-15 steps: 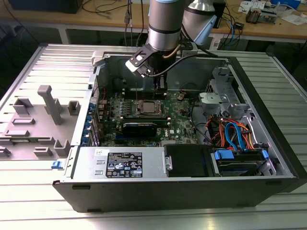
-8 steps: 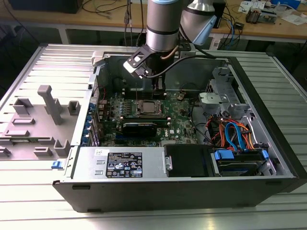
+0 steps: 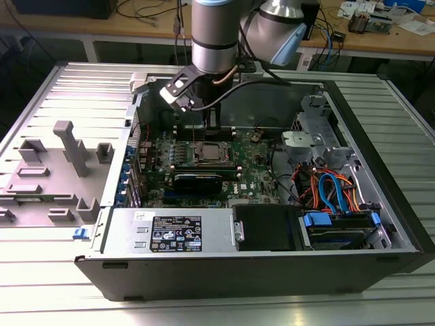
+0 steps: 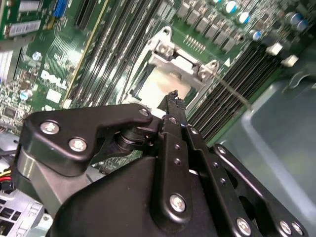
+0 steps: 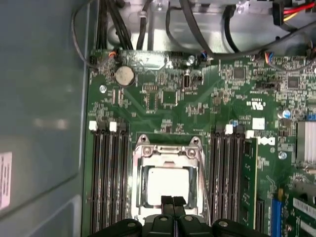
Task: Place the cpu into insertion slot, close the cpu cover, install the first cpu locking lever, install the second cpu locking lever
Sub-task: 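Close the cpu cover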
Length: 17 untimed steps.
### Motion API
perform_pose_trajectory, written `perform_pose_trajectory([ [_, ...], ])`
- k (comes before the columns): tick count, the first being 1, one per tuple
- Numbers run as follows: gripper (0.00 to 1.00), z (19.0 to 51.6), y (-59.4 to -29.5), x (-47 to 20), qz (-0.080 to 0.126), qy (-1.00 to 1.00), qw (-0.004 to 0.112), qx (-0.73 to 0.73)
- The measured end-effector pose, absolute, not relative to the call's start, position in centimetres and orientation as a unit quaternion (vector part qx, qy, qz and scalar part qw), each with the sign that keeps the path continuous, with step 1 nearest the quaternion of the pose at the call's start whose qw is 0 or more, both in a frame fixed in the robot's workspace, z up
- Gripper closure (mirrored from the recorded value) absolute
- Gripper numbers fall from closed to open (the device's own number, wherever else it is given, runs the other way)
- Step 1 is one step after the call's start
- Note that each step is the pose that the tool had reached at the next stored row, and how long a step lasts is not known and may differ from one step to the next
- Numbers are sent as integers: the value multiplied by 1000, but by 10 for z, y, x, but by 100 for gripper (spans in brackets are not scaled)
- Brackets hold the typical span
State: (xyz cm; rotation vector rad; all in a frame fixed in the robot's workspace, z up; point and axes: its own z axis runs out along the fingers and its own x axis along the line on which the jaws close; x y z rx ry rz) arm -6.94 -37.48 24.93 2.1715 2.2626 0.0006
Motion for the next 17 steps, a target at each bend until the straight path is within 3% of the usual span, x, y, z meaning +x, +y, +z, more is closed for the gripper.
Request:
perform_pose_trajectory([
  [17,89,240,-375,-82,0,722,3,692],
])
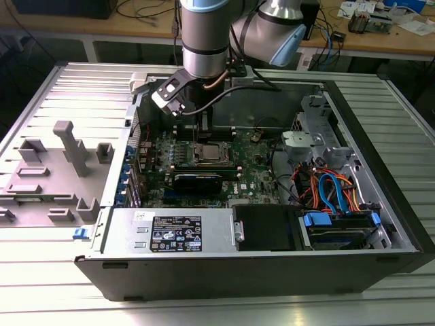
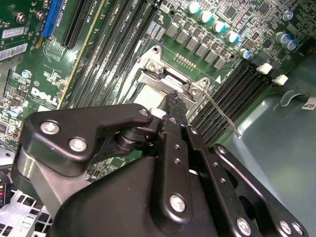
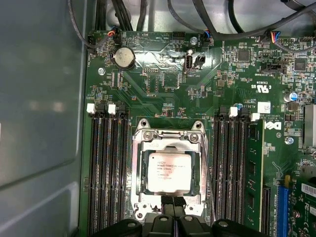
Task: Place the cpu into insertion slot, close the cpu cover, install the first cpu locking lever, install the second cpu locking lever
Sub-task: 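Close the cpu cover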
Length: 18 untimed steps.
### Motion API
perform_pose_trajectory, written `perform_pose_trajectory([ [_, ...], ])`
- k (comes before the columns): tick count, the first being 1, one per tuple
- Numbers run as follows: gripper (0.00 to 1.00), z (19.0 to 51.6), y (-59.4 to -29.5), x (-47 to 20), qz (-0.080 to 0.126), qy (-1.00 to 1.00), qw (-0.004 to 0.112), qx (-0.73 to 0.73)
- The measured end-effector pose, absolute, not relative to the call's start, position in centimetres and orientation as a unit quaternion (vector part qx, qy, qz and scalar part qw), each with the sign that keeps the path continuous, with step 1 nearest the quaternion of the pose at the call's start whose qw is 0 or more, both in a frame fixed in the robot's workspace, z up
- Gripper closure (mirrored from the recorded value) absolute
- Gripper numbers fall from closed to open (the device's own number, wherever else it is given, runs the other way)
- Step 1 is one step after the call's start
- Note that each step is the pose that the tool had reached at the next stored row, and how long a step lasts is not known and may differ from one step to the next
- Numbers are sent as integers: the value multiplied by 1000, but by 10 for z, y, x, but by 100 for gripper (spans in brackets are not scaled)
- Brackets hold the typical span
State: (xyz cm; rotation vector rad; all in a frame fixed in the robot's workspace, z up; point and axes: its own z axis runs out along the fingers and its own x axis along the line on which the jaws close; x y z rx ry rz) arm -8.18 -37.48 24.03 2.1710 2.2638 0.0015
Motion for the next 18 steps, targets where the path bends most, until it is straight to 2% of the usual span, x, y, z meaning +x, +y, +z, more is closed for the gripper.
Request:
perform_pose_trajectory([
  [18,89,229,-375,-83,1,722,2,692],
])
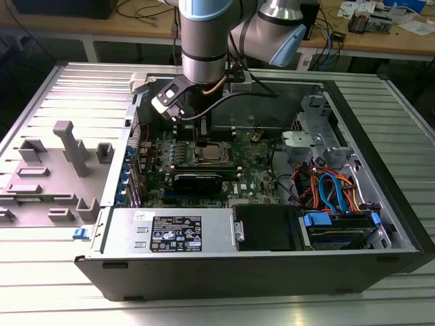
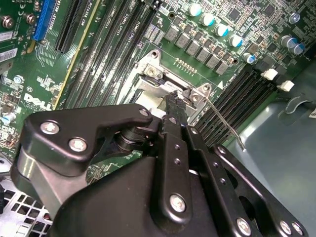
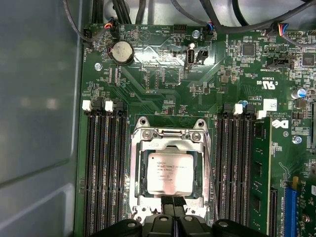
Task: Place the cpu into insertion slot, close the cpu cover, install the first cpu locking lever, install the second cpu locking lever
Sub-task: 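Close the cpu cover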
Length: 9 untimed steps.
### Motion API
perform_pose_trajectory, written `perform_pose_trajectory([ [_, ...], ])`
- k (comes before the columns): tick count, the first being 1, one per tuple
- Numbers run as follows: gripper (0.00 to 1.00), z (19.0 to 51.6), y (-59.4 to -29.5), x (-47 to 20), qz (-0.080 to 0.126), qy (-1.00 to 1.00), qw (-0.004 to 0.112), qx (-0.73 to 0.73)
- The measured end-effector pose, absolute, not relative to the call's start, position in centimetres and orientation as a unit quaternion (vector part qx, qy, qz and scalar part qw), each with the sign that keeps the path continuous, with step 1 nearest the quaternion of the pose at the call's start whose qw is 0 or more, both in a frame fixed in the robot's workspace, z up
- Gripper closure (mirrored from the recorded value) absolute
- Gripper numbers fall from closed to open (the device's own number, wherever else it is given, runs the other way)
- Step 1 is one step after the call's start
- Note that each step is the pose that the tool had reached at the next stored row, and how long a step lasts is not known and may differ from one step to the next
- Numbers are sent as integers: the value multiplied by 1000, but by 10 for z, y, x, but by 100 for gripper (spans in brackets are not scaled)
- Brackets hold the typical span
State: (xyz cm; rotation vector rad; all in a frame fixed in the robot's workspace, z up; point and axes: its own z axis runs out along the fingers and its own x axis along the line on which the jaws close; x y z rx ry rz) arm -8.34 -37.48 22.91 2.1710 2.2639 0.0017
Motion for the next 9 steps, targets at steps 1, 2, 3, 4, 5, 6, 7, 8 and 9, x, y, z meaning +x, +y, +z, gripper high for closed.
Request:
perform_pose_trajectory([
  [1,89,229,-375,-83,1,722,2,692],
  [2,89,229,-375,-83,1,722,2,692],
  [3,89,229,-375,-83,1,722,2,692],
  [4,89,228,-375,-83,1,722,2,692],
  [5,89,228,-375,-83,1,722,2,692],
  [6,89,228,-375,-84,1,722,2,692],
  [7,89,223,-375,-84,1,722,2,692],
  [8,89,219,-375,-85,1,722,2,692],
  [9,89,213,-375,-86,1,722,2,692],
])
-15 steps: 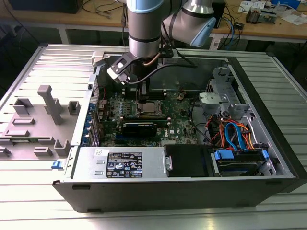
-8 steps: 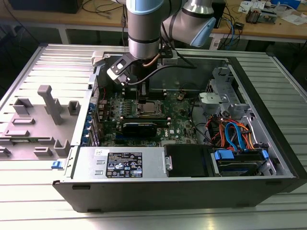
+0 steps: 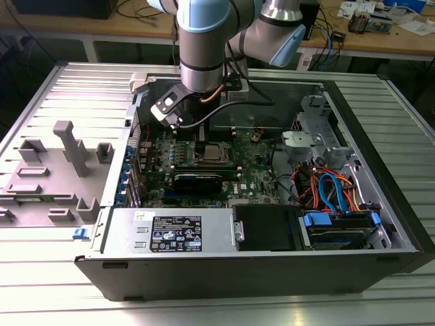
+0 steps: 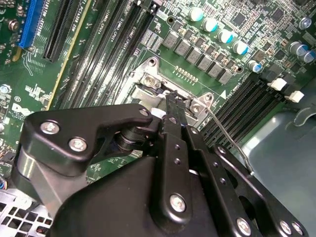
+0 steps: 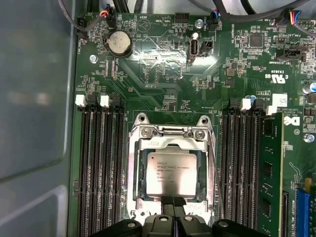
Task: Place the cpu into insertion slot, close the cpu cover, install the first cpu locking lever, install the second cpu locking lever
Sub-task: 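Close the cpu cover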
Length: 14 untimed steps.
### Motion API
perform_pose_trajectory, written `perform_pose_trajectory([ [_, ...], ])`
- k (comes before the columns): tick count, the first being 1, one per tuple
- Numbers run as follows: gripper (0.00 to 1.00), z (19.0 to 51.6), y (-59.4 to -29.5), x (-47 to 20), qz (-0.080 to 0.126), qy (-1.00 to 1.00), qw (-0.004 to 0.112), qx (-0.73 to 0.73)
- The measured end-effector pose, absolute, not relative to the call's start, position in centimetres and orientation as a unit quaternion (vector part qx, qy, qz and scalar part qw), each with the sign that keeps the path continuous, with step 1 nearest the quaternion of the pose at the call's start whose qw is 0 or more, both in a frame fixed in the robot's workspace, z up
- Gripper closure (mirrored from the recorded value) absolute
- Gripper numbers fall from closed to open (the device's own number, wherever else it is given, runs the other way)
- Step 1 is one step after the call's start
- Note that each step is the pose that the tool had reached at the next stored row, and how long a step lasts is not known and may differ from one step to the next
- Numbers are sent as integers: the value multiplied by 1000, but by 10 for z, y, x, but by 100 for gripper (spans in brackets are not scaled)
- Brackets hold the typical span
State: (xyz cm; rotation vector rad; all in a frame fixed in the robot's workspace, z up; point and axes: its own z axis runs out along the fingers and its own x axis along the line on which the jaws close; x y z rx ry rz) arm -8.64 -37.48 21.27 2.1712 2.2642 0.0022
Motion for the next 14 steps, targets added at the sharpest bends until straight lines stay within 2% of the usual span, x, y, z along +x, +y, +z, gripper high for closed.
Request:
perform_pose_trajectory([
  [14,89,209,-375,-87,0,722,3,692],
])
